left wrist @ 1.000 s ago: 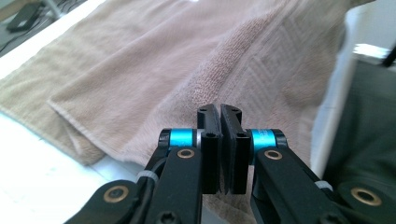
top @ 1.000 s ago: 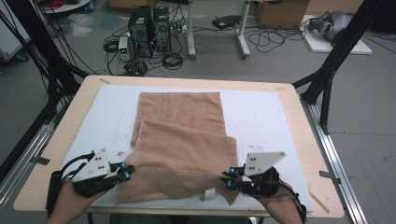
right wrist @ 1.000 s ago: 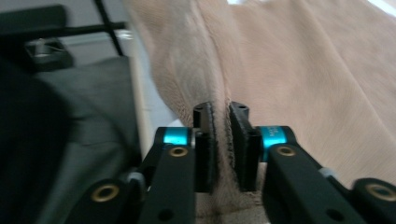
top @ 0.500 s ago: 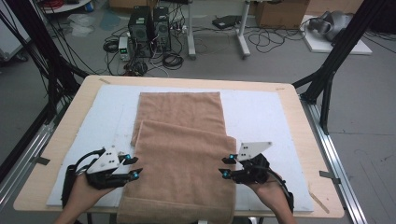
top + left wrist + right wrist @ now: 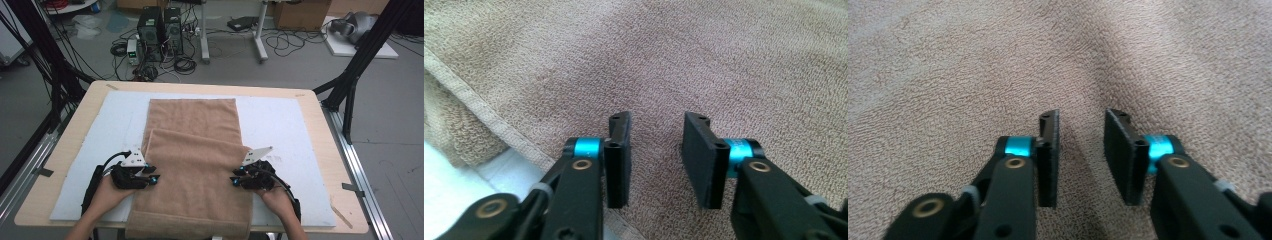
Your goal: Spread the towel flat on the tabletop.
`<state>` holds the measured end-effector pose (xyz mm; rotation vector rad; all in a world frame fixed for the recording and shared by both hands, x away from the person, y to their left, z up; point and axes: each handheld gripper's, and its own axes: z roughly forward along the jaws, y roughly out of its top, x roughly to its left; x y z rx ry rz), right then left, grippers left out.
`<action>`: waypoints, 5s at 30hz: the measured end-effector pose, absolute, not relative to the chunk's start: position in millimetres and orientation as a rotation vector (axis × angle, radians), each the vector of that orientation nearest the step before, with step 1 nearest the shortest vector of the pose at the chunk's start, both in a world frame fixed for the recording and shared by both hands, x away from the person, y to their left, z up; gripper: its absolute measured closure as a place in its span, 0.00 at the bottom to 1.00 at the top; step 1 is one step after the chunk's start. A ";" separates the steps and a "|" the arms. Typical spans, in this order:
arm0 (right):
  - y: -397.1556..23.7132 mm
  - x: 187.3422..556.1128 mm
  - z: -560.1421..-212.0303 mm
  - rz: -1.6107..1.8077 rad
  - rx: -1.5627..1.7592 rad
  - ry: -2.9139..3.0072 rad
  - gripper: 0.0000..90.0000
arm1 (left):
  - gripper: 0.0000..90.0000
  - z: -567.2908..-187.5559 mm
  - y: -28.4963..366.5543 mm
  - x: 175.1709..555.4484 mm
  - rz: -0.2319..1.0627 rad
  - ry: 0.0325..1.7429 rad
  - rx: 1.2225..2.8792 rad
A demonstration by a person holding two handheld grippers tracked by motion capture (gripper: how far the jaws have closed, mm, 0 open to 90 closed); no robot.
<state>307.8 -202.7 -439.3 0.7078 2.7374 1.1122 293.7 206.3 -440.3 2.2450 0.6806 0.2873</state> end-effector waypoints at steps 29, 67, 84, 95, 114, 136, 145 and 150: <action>-205.2 194.0 -349.7 1.397 0.358 2.652 0.82 | 0.78 -367.3 237.3 170.6 0.366 0.452 2.120; -190.6 214.9 -406.0 1.297 0.433 2.744 0.81 | 0.82 -416.1 246.4 169.6 0.374 0.530 2.180; -219.5 242.8 -438.5 1.105 0.635 2.755 0.77 | 0.71 -444.8 232.0 215.4 0.374 0.616 2.205; -220.4 233.6 -434.7 1.182 0.617 2.766 0.76 | 0.70 -443.0 241.9 211.9 0.380 0.651 2.176; -202.6 224.3 -440.5 1.191 0.490 2.850 0.97 | 0.95 -446.4 239.9 213.2 0.370 0.618 2.185; -206.7 281.5 -439.3 1.105 0.683 2.738 0.76 | 0.84 -447.7 253.7 199.5 0.323 0.632 2.173; -216.5 281.1 -438.6 1.148 0.651 2.775 0.97 | 0.95 -447.7 250.2 194.1 0.333 0.598 2.170; -225.4 267.9 -437.4 1.156 0.654 2.781 0.97 | 0.95 -446.2 245.8 188.5 0.327 0.574 2.181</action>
